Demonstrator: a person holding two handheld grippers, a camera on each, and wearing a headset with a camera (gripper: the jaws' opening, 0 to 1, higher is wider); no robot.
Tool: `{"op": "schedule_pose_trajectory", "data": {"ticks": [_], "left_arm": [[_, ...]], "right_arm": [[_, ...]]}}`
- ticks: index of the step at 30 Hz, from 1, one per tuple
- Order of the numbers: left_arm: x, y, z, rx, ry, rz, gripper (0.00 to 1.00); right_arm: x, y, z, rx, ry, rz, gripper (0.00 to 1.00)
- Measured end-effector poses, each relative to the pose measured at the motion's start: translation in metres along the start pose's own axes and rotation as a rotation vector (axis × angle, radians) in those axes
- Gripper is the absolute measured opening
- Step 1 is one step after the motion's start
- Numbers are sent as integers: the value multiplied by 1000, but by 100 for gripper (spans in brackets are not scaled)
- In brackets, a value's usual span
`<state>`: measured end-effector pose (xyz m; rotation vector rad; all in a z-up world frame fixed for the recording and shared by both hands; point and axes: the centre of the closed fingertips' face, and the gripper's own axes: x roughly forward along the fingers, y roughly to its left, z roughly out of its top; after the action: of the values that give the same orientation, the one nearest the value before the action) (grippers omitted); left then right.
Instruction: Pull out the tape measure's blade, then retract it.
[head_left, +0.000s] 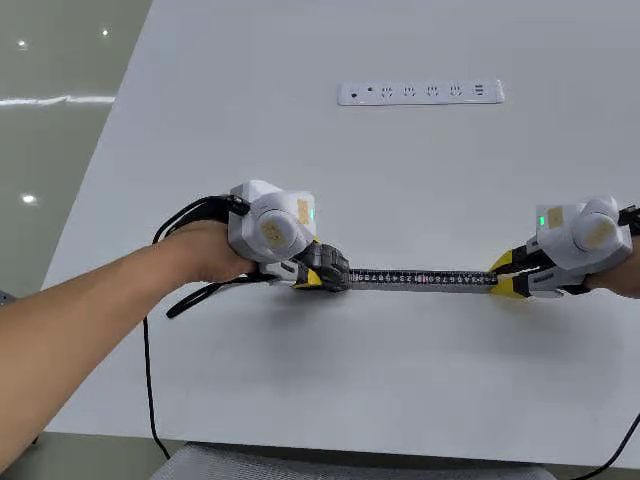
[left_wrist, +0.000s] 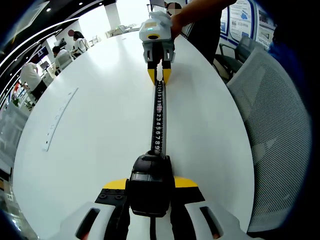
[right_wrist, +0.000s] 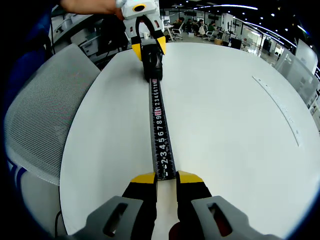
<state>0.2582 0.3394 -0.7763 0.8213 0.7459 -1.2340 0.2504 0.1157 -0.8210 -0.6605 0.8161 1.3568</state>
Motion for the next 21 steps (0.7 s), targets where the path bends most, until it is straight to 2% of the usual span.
{"op": "schedule_pose_trajectory", "data": {"ticks": [21], "left_arm": [[0, 0, 0, 2, 0, 0, 27]], "right_arm": [[-7, -4, -9, 18, 7, -10, 10]]}}
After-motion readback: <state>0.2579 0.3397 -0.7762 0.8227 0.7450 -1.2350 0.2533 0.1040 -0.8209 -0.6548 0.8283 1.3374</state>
